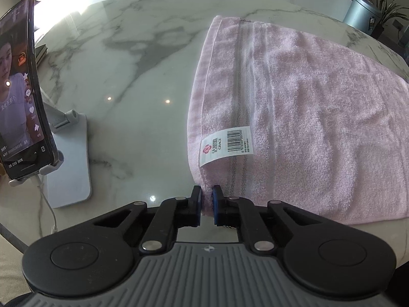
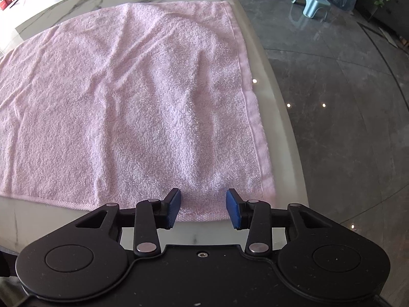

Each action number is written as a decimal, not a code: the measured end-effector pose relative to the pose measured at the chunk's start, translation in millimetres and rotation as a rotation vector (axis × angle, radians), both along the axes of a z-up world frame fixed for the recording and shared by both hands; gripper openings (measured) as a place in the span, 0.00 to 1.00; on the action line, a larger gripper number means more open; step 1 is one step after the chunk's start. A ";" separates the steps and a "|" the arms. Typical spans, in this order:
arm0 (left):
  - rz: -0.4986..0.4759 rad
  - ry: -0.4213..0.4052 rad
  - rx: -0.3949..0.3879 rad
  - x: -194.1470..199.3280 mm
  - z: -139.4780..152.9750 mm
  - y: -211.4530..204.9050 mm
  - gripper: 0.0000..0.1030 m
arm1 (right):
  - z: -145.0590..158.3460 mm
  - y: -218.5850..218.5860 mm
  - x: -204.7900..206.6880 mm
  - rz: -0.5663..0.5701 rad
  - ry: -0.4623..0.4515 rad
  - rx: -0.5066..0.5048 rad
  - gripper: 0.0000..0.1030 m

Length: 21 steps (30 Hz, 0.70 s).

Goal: Fold towel
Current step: 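Grasp the labelled towel corner with the left gripper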

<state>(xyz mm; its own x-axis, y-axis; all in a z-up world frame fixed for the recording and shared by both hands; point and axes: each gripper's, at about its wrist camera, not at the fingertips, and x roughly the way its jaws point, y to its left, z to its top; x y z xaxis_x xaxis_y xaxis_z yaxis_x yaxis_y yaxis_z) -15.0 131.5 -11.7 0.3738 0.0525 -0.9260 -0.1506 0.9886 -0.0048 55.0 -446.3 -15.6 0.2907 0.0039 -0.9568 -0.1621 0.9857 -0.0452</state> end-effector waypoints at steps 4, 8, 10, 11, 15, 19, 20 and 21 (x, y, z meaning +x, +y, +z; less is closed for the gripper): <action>-0.010 -0.012 -0.004 2.6 5.2 -3.0 0.07 | -0.1 -2.0 -1.9 0.003 0.003 0.011 0.37; -0.031 -0.035 0.000 5.4 16.2 -10.4 0.07 | 1.0 -3.2 -5.4 0.002 0.001 0.018 0.37; -0.047 -0.049 0.002 6.3 24.2 -16.6 0.07 | 1.3 -4.6 -6.6 -0.001 0.000 0.025 0.37; -0.056 -0.057 0.002 6.8 27.8 -19.5 0.07 | 1.3 -5.4 -7.2 -0.002 -0.002 0.027 0.37; -0.098 -0.082 -0.001 9.6 41.3 -34.4 0.07 | 1.9 -6.8 -9.1 -0.004 -0.005 0.031 0.38; -0.147 -0.106 0.005 14.7 52.4 -54.1 0.07 | 3.5 -6.7 -12.2 0.000 -0.005 0.031 0.37; -0.157 -0.111 0.007 15.5 54.7 -58.3 0.07 | 4.6 -6.9 -13.3 0.001 -0.006 0.033 0.37; -0.167 -0.116 0.009 16.5 57.2 -62.6 0.07 | 5.8 -7.5 -14.3 0.001 -0.008 0.033 0.37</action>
